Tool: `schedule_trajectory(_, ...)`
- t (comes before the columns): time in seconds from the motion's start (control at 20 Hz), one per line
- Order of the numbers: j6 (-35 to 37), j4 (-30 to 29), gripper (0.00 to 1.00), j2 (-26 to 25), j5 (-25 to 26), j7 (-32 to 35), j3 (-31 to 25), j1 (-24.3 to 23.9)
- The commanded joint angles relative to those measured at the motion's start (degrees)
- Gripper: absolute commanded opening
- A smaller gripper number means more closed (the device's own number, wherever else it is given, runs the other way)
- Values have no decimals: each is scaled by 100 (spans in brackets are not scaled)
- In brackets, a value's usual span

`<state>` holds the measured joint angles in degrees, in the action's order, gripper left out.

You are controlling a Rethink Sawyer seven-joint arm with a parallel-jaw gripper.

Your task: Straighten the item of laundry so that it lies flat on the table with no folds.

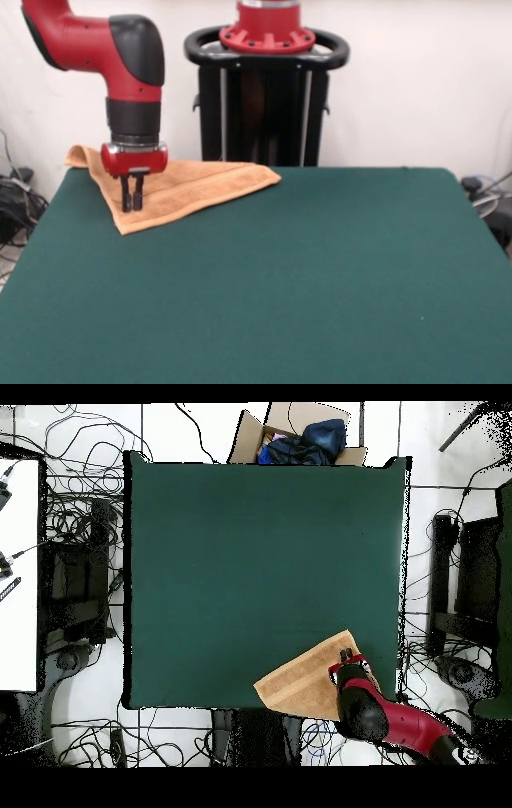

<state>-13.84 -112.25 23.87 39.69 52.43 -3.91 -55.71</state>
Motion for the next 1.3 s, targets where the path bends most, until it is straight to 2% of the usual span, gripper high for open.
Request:
schedule_trajectory(0.05, 1232, 589, 0, -606, 1, 645, -424, 42)
schedule_trajectory(0.45, 1887, 621, 0, -537, -24, 304, -681, -125)
schedule_trajectory(0.8, 1880, 636, 0, -526, 32, 404, -622, -47)
schedule_trajectory(0.85, 1880, 639, 100, -524, 42, 410, -612, -37)
schedule_trajectory(1.3, 1873, 610, 100, -466, 83, 446, -655, -48)
